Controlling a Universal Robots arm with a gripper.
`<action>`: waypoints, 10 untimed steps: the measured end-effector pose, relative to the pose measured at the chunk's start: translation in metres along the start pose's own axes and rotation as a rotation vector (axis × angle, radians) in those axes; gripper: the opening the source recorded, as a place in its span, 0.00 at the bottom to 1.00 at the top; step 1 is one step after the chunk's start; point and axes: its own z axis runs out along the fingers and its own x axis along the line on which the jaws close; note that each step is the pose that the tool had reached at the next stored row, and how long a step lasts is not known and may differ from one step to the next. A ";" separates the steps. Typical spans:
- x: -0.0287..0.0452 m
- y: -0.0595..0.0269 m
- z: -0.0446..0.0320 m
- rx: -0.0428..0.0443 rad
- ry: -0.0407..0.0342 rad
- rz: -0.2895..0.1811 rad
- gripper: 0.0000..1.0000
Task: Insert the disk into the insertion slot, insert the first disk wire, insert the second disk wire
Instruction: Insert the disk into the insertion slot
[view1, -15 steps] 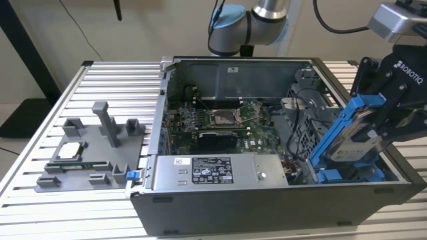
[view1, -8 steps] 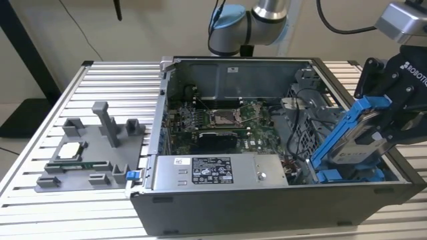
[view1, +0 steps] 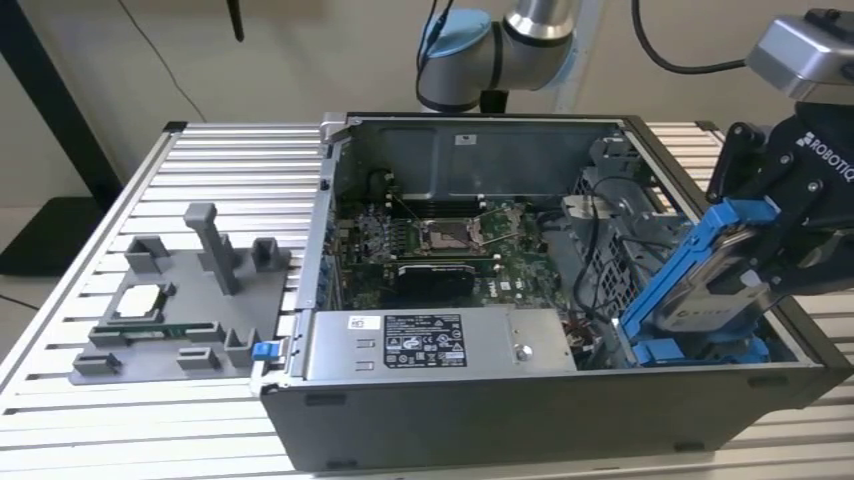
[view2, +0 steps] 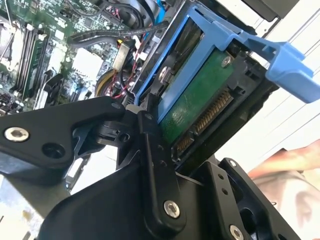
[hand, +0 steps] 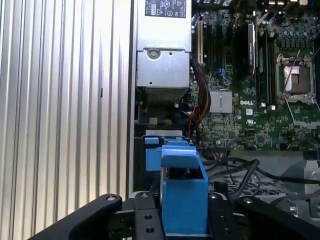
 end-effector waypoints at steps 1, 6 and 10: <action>0.0000 -0.0002 0.0013 0.0000 -0.0005 0.001 0.00; -0.0030 -0.0011 0.0084 0.0003 -0.0024 0.007 0.00; -0.0072 -0.0019 0.0144 0.0008 -0.0045 0.013 0.00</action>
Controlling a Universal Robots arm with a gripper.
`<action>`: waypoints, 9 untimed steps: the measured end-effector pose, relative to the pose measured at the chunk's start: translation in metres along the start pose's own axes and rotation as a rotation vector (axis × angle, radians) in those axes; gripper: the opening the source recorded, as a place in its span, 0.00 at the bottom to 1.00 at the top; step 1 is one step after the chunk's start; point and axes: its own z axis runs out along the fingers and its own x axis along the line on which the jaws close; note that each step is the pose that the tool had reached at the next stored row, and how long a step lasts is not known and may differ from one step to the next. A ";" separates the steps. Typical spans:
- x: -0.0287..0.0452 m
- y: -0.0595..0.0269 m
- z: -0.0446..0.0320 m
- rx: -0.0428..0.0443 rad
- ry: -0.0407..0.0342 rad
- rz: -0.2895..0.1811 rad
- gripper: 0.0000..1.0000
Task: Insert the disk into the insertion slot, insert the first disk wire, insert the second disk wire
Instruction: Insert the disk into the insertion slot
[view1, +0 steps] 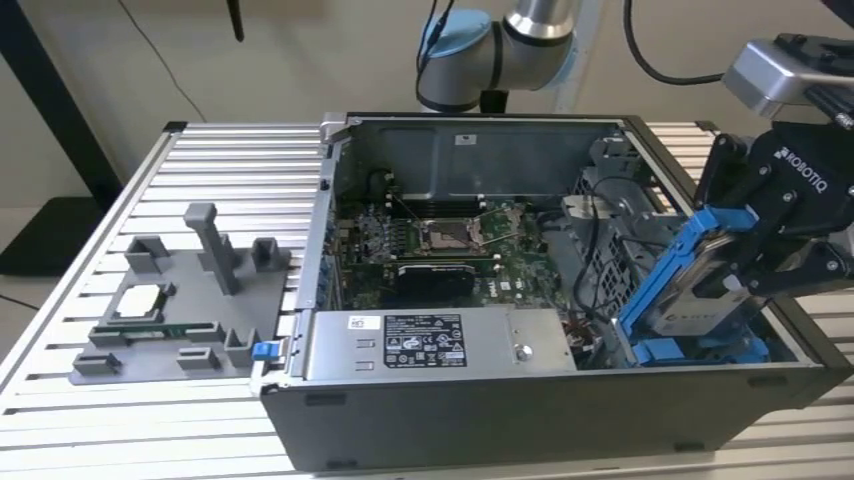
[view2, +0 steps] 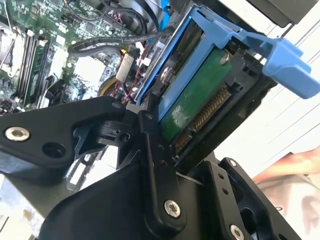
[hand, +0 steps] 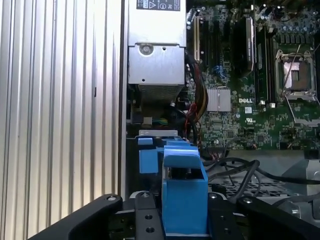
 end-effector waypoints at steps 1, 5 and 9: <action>-0.0012 -0.0004 0.0022 0.0000 -0.0016 0.002 0.00; -0.0031 -0.0012 0.0091 0.0004 -0.0023 0.009 0.00; -0.0031 -0.0017 0.0121 0.0005 -0.0014 0.012 0.00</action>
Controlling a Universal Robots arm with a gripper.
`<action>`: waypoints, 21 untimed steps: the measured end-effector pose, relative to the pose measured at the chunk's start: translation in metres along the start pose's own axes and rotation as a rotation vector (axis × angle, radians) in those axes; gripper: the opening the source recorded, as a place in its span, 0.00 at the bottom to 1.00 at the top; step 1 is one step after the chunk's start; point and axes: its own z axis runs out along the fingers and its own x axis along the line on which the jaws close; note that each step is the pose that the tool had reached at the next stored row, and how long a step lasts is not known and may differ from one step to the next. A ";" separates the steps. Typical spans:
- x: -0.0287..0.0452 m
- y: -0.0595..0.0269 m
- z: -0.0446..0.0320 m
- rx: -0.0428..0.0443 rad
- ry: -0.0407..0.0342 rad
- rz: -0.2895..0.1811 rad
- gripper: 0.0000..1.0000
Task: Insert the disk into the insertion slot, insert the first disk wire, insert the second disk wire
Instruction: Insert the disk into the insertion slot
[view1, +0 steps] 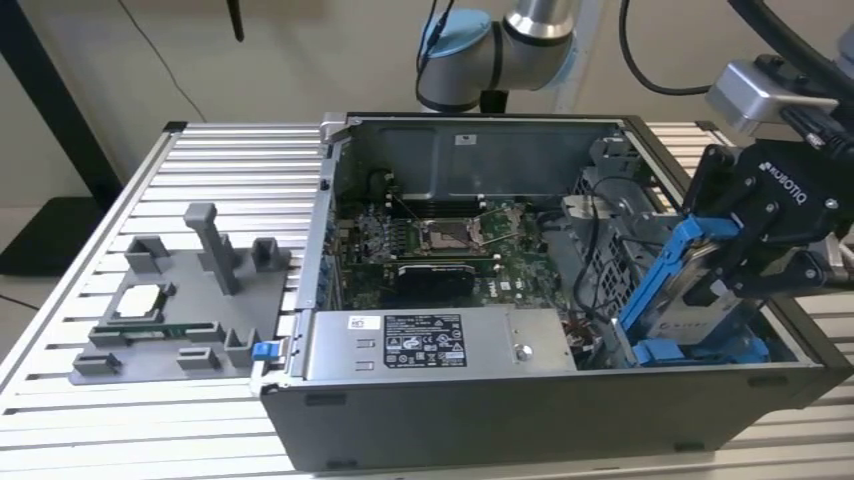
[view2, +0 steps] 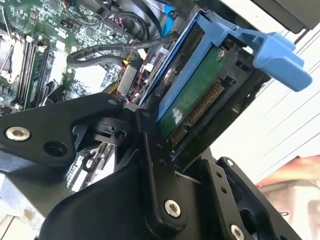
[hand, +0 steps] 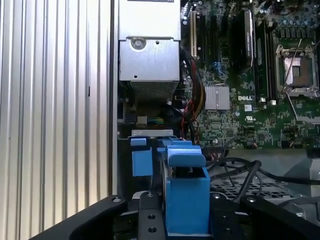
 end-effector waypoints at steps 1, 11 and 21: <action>0.0001 0.0000 -0.0001 0.0000 0.0006 0.000 1.00; -0.0023 0.0016 -0.0078 0.0337 -0.0150 0.001 1.00; -0.0067 0.0096 -0.0118 0.0925 -0.0392 0.002 1.00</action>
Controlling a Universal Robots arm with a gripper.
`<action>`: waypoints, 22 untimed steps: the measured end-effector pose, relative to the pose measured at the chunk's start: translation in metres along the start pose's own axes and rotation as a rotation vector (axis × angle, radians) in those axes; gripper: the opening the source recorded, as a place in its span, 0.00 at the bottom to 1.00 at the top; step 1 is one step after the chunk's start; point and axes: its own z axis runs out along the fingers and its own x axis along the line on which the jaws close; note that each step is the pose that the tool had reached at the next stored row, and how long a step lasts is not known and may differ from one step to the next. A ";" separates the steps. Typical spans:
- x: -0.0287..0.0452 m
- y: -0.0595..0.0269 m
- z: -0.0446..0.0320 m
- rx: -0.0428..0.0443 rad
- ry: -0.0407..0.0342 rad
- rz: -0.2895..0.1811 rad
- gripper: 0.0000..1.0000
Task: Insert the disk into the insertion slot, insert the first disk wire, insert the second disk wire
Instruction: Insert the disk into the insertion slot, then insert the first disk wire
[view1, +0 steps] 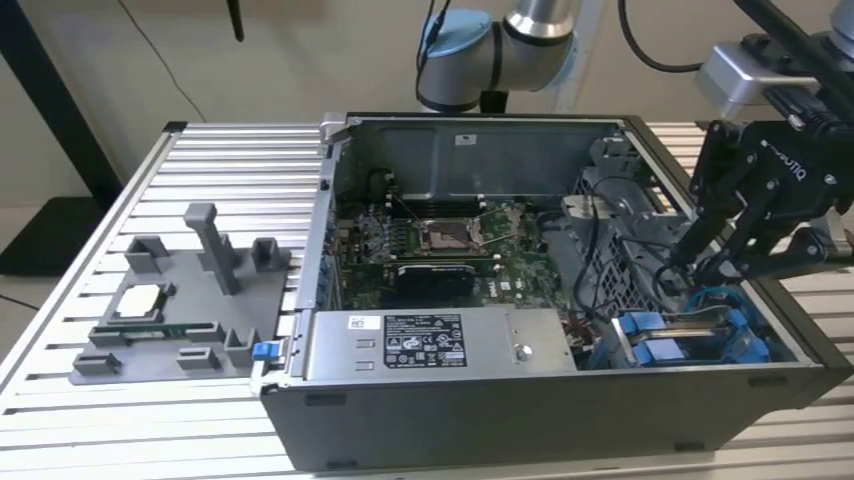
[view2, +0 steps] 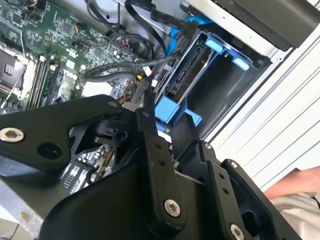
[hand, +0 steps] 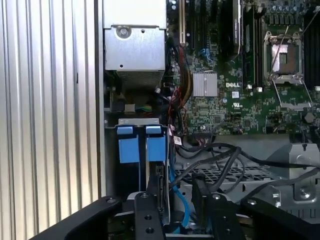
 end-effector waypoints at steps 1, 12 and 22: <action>-0.0007 0.0013 0.0000 0.0057 -0.0003 0.001 1.00; -0.0139 0.0093 0.0059 0.0694 -0.0034 -0.001 1.00; -0.0156 0.0173 0.0098 0.0977 -0.0049 -0.011 1.00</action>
